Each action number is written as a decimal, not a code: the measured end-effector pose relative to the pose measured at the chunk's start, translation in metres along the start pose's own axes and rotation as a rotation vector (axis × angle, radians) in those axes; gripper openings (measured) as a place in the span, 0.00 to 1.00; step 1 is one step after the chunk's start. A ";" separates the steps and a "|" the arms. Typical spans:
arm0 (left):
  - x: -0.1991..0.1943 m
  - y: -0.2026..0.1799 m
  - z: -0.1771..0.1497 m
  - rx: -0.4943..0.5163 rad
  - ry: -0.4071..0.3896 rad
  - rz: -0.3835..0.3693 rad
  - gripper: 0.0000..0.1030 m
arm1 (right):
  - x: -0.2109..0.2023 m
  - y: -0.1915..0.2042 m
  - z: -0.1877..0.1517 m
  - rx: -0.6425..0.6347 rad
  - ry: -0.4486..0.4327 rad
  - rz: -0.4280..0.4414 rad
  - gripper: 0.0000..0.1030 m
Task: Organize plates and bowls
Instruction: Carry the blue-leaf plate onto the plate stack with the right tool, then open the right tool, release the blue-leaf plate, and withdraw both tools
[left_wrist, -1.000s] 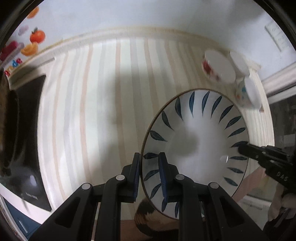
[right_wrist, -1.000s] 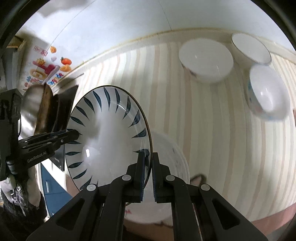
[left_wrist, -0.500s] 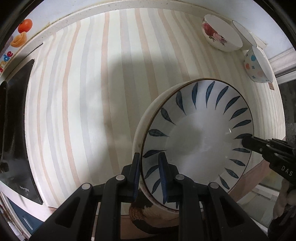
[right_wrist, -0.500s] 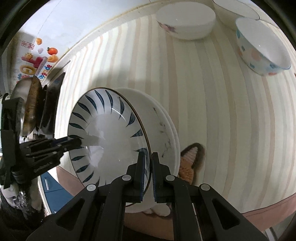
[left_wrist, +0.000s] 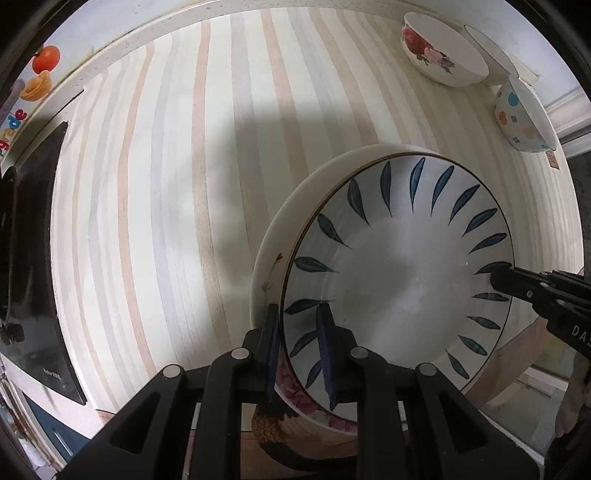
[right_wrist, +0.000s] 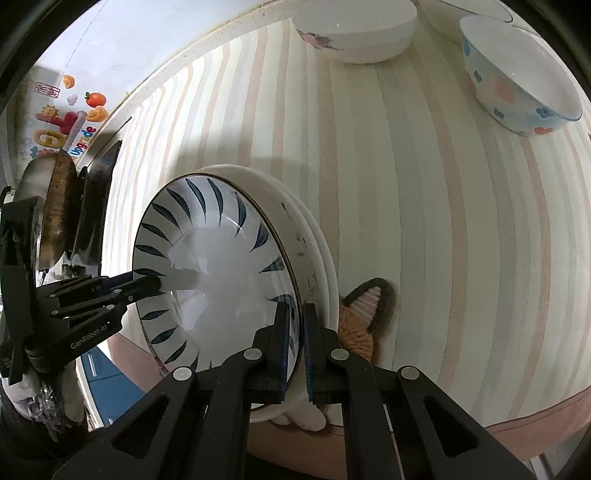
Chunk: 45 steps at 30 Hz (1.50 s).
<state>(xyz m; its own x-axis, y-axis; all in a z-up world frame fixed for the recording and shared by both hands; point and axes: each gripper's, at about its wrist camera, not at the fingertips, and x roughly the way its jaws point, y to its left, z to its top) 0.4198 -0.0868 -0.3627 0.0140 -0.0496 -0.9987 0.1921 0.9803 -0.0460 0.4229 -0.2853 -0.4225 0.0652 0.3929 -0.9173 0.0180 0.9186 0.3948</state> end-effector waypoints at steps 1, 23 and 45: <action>0.001 -0.002 -0.001 -0.002 -0.001 0.003 0.17 | 0.001 -0.001 0.001 0.002 0.003 0.005 0.08; -0.005 0.014 -0.020 -0.154 -0.036 0.022 0.18 | -0.005 0.001 0.017 -0.001 0.049 -0.002 0.18; -0.184 -0.013 -0.143 -0.147 -0.401 0.016 0.78 | -0.173 0.110 -0.109 -0.167 -0.289 -0.128 0.85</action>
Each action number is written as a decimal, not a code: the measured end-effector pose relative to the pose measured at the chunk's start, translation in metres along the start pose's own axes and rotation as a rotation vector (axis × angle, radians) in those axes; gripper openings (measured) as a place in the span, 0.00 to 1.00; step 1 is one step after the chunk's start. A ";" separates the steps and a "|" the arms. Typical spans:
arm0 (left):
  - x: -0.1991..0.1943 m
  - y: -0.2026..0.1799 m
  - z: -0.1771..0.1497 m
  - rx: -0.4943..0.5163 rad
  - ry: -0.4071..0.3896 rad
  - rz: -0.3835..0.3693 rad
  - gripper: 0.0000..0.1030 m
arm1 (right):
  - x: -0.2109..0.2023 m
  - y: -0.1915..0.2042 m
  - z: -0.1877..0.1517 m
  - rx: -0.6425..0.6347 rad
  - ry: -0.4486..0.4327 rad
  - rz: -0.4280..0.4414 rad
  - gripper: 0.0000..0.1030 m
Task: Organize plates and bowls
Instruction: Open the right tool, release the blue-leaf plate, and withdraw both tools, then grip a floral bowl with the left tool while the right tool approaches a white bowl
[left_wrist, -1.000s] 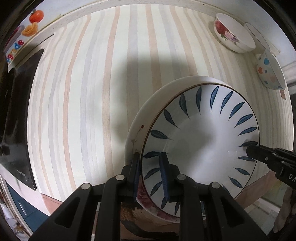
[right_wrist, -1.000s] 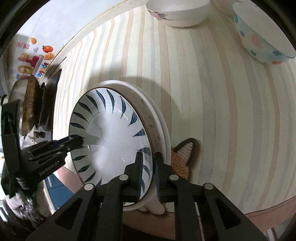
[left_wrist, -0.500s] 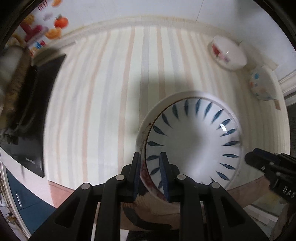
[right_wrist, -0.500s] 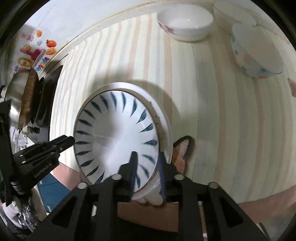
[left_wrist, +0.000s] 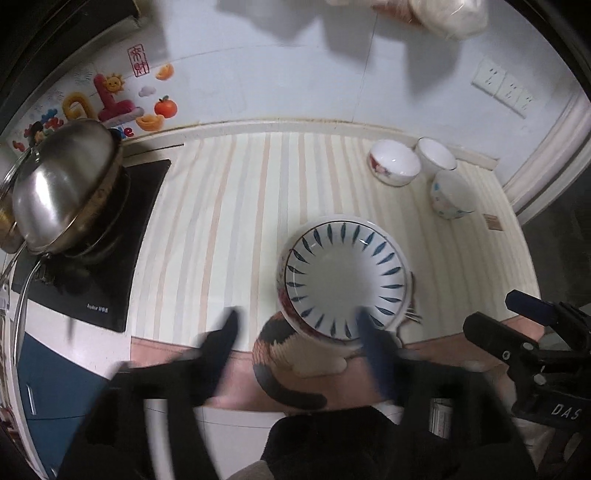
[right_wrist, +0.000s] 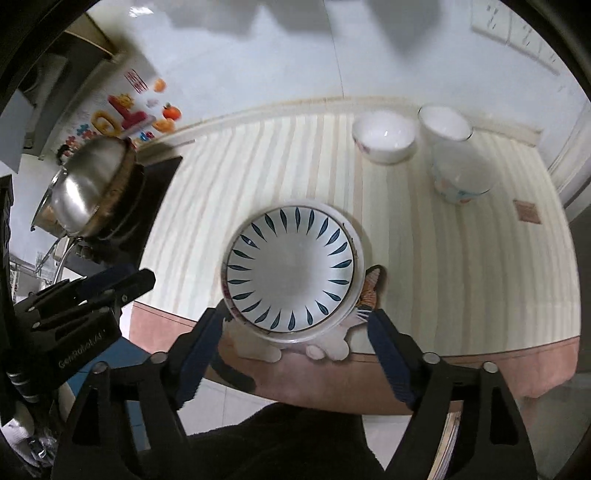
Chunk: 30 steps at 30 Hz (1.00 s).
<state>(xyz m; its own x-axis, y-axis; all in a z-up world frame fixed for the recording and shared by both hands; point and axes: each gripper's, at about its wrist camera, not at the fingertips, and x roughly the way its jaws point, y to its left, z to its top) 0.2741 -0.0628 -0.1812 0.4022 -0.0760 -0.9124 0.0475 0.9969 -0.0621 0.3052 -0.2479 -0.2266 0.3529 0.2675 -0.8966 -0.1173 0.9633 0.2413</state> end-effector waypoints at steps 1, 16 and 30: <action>-0.006 -0.001 -0.003 -0.005 -0.012 0.000 0.82 | -0.010 0.002 -0.004 0.005 -0.016 0.003 0.87; -0.075 -0.016 -0.047 0.020 -0.137 -0.011 0.96 | -0.110 0.011 -0.054 0.018 -0.199 -0.056 0.94; -0.052 -0.037 0.009 0.003 -0.182 -0.014 0.96 | -0.096 -0.040 -0.020 0.112 -0.197 0.098 0.95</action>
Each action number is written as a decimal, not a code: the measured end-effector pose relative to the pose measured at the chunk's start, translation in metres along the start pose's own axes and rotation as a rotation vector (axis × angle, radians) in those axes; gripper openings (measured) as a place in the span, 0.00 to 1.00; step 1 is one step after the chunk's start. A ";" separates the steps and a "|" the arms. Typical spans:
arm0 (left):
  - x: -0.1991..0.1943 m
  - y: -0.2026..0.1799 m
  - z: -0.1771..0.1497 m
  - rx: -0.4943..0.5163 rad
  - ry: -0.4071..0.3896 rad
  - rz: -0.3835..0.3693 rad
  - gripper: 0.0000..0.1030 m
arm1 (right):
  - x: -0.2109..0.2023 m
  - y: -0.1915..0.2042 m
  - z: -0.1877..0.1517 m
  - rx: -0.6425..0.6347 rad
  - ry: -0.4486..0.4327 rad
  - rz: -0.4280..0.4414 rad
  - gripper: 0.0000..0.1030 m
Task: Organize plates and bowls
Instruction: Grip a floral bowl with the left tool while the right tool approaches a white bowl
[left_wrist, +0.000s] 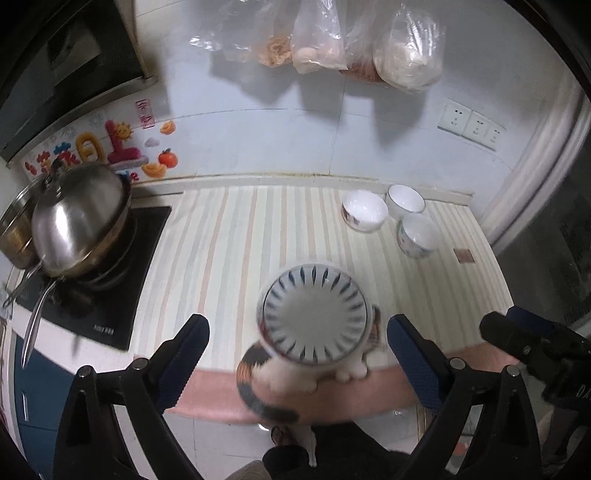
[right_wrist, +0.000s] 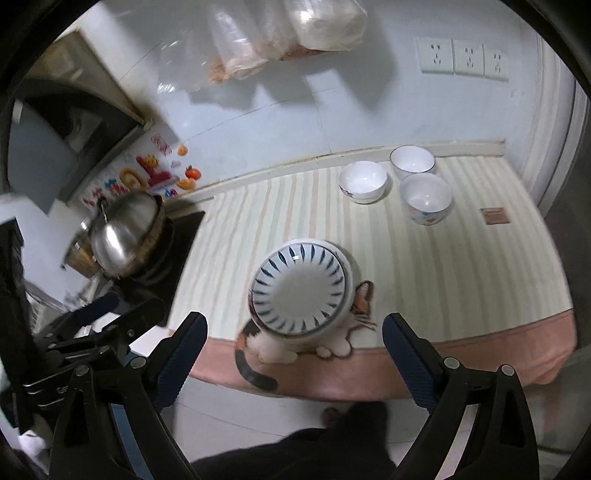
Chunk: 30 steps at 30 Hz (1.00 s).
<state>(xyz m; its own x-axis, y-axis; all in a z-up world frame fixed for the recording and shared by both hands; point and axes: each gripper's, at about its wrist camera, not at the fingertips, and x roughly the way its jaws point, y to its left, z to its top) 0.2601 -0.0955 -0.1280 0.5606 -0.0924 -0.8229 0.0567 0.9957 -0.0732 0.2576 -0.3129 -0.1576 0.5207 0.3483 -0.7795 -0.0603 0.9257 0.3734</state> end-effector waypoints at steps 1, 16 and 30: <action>0.010 -0.003 0.011 -0.006 0.000 -0.002 0.96 | 0.007 -0.010 0.011 0.012 -0.002 0.007 0.95; 0.280 -0.050 0.165 -0.107 0.294 -0.017 0.76 | 0.238 -0.160 0.222 0.064 0.199 -0.006 0.86; 0.422 -0.073 0.172 -0.128 0.542 -0.066 0.31 | 0.385 -0.199 0.266 0.001 0.427 -0.059 0.30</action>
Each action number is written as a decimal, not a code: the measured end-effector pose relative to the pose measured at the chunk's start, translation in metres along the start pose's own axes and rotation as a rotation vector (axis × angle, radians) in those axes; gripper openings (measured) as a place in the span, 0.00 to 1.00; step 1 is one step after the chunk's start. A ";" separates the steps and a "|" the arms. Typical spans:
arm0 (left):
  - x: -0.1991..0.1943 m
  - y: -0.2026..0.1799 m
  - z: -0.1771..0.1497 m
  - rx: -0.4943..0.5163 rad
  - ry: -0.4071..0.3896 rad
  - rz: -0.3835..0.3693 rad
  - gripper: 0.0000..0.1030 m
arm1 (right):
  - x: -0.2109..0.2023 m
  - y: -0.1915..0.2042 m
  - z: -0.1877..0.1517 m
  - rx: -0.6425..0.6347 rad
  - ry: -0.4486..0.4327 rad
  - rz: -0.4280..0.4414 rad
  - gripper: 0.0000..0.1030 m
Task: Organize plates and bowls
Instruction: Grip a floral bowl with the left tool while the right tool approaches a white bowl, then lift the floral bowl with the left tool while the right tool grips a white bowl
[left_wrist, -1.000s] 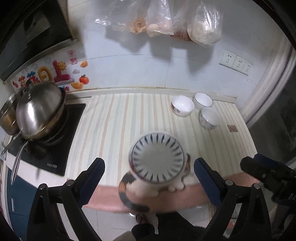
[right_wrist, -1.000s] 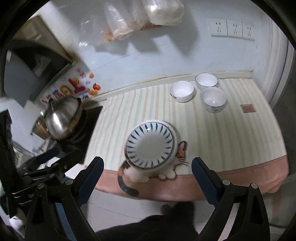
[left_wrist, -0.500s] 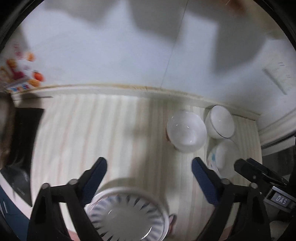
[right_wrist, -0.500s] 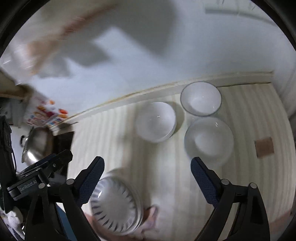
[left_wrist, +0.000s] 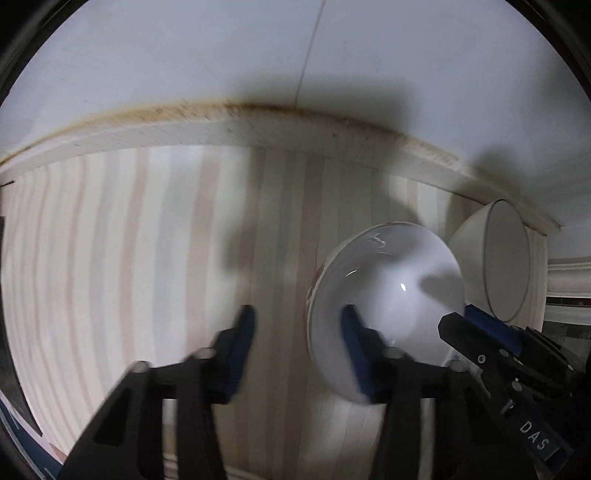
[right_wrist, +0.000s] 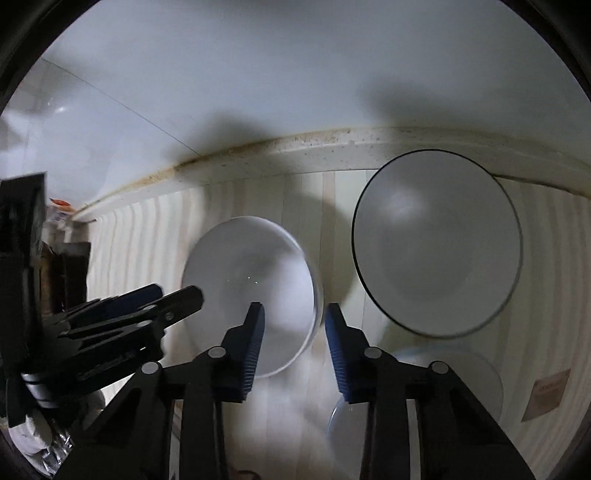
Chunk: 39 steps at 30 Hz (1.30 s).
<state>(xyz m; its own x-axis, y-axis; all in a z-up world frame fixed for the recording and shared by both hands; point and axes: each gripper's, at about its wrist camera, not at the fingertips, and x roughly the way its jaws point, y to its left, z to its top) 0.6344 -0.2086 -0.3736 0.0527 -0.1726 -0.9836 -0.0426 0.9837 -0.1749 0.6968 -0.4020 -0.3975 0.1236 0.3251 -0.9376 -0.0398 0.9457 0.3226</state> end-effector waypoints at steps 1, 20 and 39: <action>0.004 0.000 0.001 -0.002 0.011 -0.009 0.24 | 0.004 0.000 -0.001 -0.002 0.008 -0.010 0.25; -0.088 -0.031 -0.071 0.098 -0.114 -0.008 0.14 | -0.047 0.014 -0.032 -0.019 -0.038 0.005 0.09; -0.042 -0.084 -0.186 0.226 0.081 -0.082 0.14 | -0.085 -0.064 -0.210 0.148 0.020 0.009 0.09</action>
<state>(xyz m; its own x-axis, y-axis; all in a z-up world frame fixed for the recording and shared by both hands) 0.4499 -0.2936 -0.3260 -0.0339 -0.2467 -0.9685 0.1835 0.9510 -0.2486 0.4810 -0.4897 -0.3659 0.1043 0.3348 -0.9365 0.1060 0.9325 0.3452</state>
